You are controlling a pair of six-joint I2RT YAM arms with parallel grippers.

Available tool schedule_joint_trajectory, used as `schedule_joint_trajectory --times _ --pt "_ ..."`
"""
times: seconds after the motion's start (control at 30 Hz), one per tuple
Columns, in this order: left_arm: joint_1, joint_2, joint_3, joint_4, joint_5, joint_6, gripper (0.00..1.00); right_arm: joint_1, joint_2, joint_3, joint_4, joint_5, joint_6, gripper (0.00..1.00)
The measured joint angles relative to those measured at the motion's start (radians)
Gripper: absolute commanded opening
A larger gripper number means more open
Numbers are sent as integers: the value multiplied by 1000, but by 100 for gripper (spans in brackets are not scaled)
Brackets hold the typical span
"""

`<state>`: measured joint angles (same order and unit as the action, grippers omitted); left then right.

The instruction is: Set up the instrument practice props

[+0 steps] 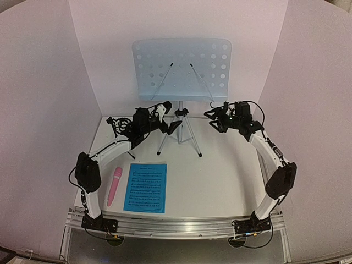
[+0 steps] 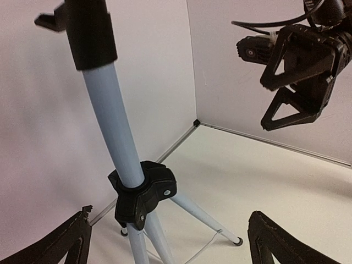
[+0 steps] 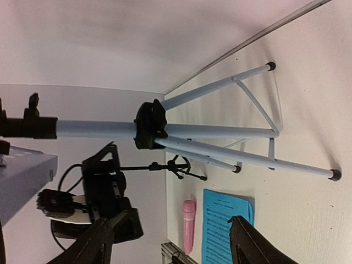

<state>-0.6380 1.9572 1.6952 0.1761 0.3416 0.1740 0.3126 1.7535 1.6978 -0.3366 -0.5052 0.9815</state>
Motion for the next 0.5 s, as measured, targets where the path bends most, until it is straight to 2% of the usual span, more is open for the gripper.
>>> schedule_joint_trajectory --times 0.33,0.5 --pt "-1 -373 -330 -50 35 72 99 194 -95 -60 -214 238 -143 70" --pt "-4 -581 -453 -176 63 86 91 305 -99 -131 -272 302 -136 70"
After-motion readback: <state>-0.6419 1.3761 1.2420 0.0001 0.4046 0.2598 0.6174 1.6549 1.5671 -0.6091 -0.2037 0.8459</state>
